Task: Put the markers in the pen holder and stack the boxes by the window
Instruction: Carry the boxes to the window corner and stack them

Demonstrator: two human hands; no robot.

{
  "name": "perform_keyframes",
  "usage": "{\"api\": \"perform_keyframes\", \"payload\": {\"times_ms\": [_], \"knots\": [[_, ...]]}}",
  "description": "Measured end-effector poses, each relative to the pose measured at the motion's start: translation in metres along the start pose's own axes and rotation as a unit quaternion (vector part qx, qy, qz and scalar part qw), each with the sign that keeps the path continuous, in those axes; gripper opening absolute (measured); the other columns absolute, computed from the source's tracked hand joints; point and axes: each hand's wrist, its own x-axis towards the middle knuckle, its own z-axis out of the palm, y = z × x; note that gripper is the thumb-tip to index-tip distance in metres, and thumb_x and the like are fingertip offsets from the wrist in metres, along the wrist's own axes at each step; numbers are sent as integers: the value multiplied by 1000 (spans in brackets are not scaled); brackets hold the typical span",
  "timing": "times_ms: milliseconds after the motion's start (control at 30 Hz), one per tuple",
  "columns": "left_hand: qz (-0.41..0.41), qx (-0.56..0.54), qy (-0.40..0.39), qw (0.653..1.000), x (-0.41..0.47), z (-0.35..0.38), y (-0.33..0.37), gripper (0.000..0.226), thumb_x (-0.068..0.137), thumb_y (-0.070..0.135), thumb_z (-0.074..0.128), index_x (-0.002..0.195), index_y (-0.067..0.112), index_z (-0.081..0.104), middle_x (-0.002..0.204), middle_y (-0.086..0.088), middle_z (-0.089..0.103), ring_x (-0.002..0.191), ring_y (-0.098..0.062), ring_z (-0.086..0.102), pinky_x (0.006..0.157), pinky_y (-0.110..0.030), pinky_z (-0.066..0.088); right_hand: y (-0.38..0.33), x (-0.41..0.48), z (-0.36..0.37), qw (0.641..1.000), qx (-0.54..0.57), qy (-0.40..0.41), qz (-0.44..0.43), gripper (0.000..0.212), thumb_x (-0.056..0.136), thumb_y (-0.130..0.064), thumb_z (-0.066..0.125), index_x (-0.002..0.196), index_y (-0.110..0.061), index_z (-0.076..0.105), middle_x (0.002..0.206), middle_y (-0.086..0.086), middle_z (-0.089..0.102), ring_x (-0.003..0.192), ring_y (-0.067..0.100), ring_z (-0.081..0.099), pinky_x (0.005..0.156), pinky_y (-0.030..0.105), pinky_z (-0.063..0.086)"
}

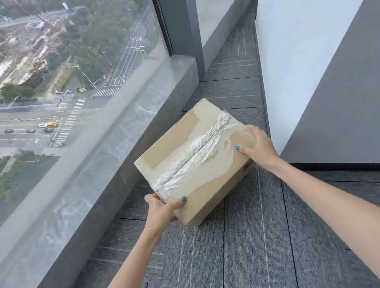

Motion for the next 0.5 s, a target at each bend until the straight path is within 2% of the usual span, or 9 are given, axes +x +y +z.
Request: {"api": "perform_keyframes", "payload": {"times_ms": [100, 200, 267, 400, 500], "knots": [[2, 6, -10, 1000, 12, 1, 2, 68, 76, 15, 80, 119, 12, 27, 111, -2, 50, 93, -18, 65, 56, -29, 59, 5, 8, 9, 1000, -1, 16, -5, 71, 81, -25, 71, 143, -18, 35, 146, 8, 37, 133, 29, 35, 109, 43, 33], [-13, 8, -23, 1000, 16, 3, 7, 70, 75, 15, 81, 118, 15, 26, 113, -5, 51, 93, -25, 68, 56, -31, 59, 8, 10, 17, 1000, 10, 27, -6, 72, 86, -23, 67, 146, -15, 28, 150, 7, 29, 138, 28, 25, 111, 43, 26], [-27, 2, -14, 1000, 16, 7, 7, 70, 75, 14, 81, 118, 15, 26, 112, -6, 53, 92, -27, 69, 56, -32, 59, 11, 7, 19, 999, 17, 40, -9, 81, 85, -21, 68, 150, -12, 20, 155, 7, 22, 142, 26, 18, 116, 42, 20], [-47, -16, 26, 998, 18, 20, 4, 71, 72, 13, 82, 114, 18, 25, 114, -10, 50, 95, -31, 67, 67, -43, 61, 19, -4, 23, 996, 61, 60, -15, 102, 83, -14, 71, 152, -10, -4, 161, 6, -2, 148, 17, -2, 121, 35, 3], [-50, -21, 30, 998, 16, 44, -3, 74, 69, 16, 85, 110, 21, 24, 116, -12, 49, 94, -33, 67, 67, -45, 62, 22, -13, 26, 994, 83, 70, -6, 110, 79, -14, 74, 151, -12, -9, 161, 4, -4, 148, 16, -1, 121, 34, 1]]}}
